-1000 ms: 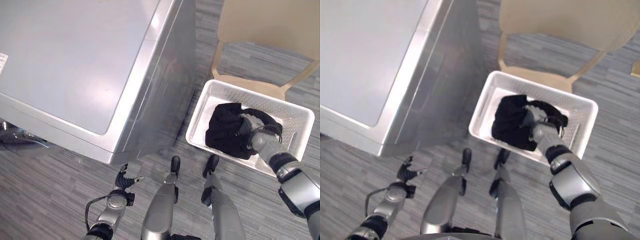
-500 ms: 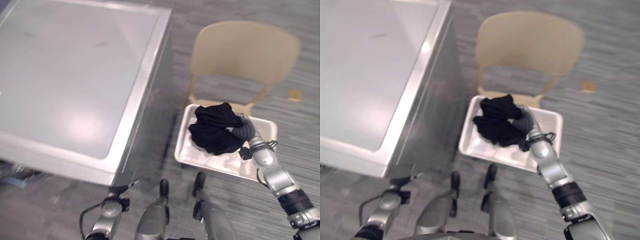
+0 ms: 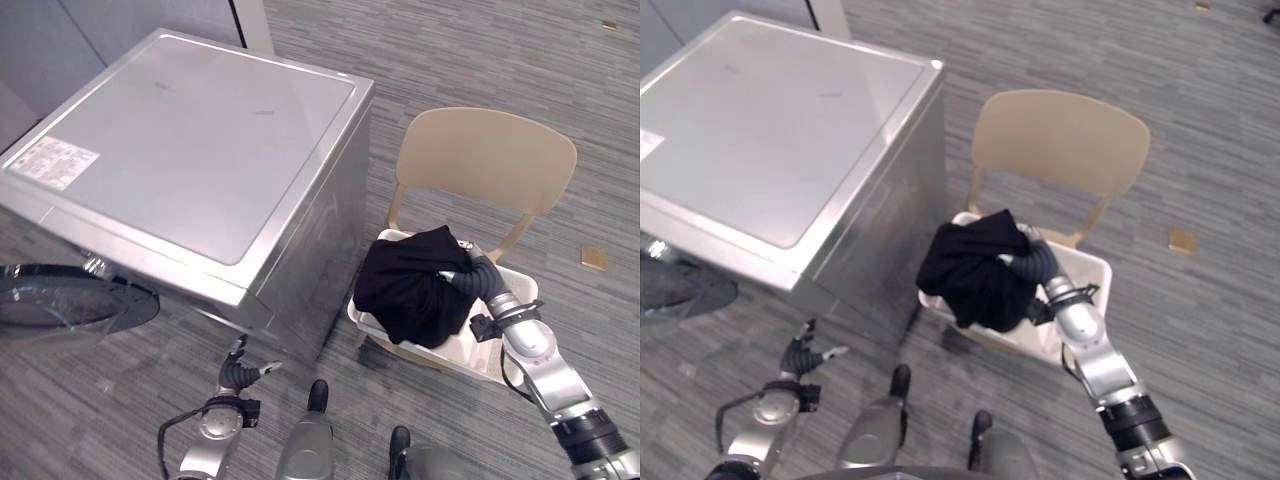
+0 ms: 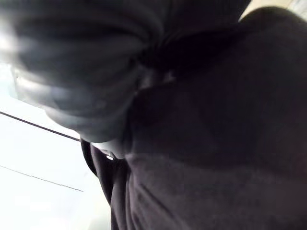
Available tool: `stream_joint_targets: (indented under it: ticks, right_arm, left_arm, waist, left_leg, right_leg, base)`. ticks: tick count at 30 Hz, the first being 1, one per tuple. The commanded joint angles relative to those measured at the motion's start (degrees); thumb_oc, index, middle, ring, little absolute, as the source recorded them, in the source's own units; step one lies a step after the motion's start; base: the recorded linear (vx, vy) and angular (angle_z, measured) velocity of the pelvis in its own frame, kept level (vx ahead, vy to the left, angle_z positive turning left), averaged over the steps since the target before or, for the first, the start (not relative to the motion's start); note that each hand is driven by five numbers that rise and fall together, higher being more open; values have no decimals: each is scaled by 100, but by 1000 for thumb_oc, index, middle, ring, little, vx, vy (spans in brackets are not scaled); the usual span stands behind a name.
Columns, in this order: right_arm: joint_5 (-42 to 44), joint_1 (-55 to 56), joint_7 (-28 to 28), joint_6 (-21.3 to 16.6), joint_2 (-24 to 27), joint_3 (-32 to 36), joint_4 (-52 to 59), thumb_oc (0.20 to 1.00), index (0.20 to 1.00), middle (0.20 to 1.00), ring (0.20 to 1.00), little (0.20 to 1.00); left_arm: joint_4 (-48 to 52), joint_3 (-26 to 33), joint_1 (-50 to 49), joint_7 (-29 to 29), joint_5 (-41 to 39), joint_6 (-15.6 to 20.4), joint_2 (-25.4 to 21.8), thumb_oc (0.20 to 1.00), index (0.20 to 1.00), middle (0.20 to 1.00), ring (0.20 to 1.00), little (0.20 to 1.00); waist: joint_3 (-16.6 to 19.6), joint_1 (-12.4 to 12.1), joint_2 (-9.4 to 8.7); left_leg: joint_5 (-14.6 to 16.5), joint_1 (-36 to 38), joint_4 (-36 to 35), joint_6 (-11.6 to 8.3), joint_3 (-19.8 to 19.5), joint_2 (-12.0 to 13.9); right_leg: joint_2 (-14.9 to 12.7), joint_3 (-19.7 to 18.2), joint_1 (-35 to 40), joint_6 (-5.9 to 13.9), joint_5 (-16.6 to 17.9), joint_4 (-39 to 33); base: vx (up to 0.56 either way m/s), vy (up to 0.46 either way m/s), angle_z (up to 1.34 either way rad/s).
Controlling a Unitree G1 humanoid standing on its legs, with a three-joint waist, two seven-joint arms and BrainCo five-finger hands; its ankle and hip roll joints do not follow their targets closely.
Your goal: Grab the laundry basket,head to the washer,open it,put in the laundry and shut it.
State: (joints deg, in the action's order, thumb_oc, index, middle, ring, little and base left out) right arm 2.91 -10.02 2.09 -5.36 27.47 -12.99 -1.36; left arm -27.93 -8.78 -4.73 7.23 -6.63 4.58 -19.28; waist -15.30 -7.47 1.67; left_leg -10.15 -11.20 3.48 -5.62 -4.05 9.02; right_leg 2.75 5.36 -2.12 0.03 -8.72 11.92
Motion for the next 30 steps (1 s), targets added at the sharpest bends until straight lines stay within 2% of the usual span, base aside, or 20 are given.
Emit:
stream_joint_targets:
  ticks: [1, 3, 5, 6, 8, 10, 12, 14, 20, 26, 27, 28, 29, 30]
  right_arm:
    - [349, -242, 143, -398, -131, -2, 248, 200, 200, 200, 200, 200]
    - [376, -250, 58, -337, -144, -123, 288, 200, 200, 200, 200, 200]
    - [393, -242, -2, -325, -122, -165, 345, 200, 200, 200, 200, 200]
    - [398, -200, -139, -296, -75, -245, 483, 200, 200, 200, 200, 200]
    - [438, -240, -218, -293, -76, -333, 527, 200, 200, 200, 200, 200]
    - [558, -281, -276, -263, -135, -395, 523, 200, 200, 200, 200, 200]
    - [709, -286, -325, -184, -254, -465, 478, 200, 200, 200, 200, 200]
    - [1294, -367, -380, -122, -523, -659, 235, 200, 200, 200, 200, 200]
    - [1929, -988, -309, -67, -1034, -1135, -198, 200, 200, 200, 200, 200]
    - [2527, -1546, -290, -31, -1607, -1672, -124, 200, 200, 200, 200, 200]
    - [2646, -1608, -304, -42, -1679, -1764, -133, 200, 200, 200, 200, 200]
    - [2775, -1661, -300, -29, -1769, -1862, -124, 200, 200, 200, 200, 200]
    - [2872, -1698, -311, -46, -1827, -1932, -134, 388, 388, 388, 388, 388]
    - [2931, -1748, -318, -48, -1869, -2060, -105, 1000, 1000, 1000, 1000, 1000]
  left_arm:
    - [360, -75, 112, 95, -165, 221, -196, 1000, 1000, 1000, 1000, 1000]
    - [605, -160, 71, -20, -53, 261, -259, 1000, 1000, 1000, 1000, 1000]
    - [759, -205, 83, -64, 8, 283, -293, 1000, 1000, 1000, 1000, 1000]
    - [1135, -339, 121, -195, 128, 336, -393, 1000, 1000, 1000, 1000, 1000]
    - [1423, -550, 235, -281, 143, 394, -415, 1000, 1000, 1000, 1000, 1000]
    - [1609, -789, 445, -353, 65, 410, -387, 1000, 1000, 1000, 1000, 1000]
    - [1847, -1109, 671, -450, 37, 402, -328, 1000, 1000, 1000, 1000, 1000]
    - [1994, -1437, 982, -476, 17, 393, -229, 1000, 1000, 1000, 1000, 1000]
    - [2098, -1993, 1607, -460, -123, 392, -72, 1000, 1000, 1000, 1000, 1000]
    - [1569, -2608, 2328, -230, 98, 294, 258, 1000, 1000, 1000, 1000, 1000]
    - [1459, -2650, 2403, -209, 114, 285, 308, 561, 561, 561, 561, 561]
    - [1339, -2709, 2466, -156, 137, 272, 363, 200, 200, 200, 200, 200]
    - [1255, -2727, 2495, -114, 145, 262, 397, 200, 200, 200, 200, 200]
    - [1150, -2706, 2524, -21, 173, 243, 403, 200, 200, 200, 200, 200]
  waist:
    - [187, 142, -258]
    - [211, 215, -299]
    - [253, 263, -314]
    - [360, 373, -403]
    - [455, 482, -467]
    - [601, 642, -464]
    - [775, 780, -393]
    - [869, 832, -421]
    - [983, 801, -457]
    - [1120, 809, -508]
    - [1123, 805, -511]
    - [1128, 807, -508]
    - [1130, 802, -508]
    - [1144, 793, -512]
  left_leg:
    - [154, -543, -557, -75, 647, -197]
    - [274, -383, -273, 29, 831, -181]
    - [358, -355, -19, 54, 816, -189]
    - [746, -130, 427, 105, 869, -259]
    - [1154, 212, 715, 126, 1049, -299]
    - [1362, 687, 600, 118, 1313, -264]
    - [1198, 977, 76, 93, 1519, -235]
    - [1069, 1106, -347, 42, 1387, -317]
    - [960, 1335, -753, 94, 1384, -392]
    - [951, 1351, -848, 127, 1425, -423]
    - [946, 1355, -848, 130, 1430, -421]
    - [943, 1372, -848, 136, 1439, -420]
    - [944, 1385, -848, 139, 1443, -426]
    - [954, 1419, -848, 145, 1473, -424]
  right_leg:
    - [-217, 134, 415, 315, -587, -172]
    - [-364, 343, 383, 346, -418, -289]
    - [-408, 423, 332, 345, -306, -365]
    - [-541, 599, 296, 344, -189, -505]
    - [-648, 780, 261, 349, -94, -598]
    - [-683, 989, 227, 378, -15, -681]
    - [-668, 1227, 286, 418, 63, -807]
    - [-716, 1309, 401, 461, 146, -834]
    - [-749, 1249, 473, 545, 266, -884]
    - [-774, 1213, 472, 615, 399, -967]
    - [-777, 1197, 475, 620, 403, -968]
    - [-783, 1187, 480, 624, 412, -969]
    - [-785, 1173, 488, 626, 422, -976]
    - [-798, 1136, 512, 637, 442, -992]
  base:
    - [-323, 19, 63]
    - [-271, 16, 39]
    - [-193, 1, 50]
    - [-174, 12, 80]
    - [-161, 52, 69]
    - [-51, 92, 66]
    - [39, 137, 91]
    - [48, 162, 66]
    - [-2, 106, 16]
    - [-27, 57, 1]
    - [-22, 32, -2]
    - [-17, 24, -5]
    - [0, 0, 0]
    - [3, 13, -5]
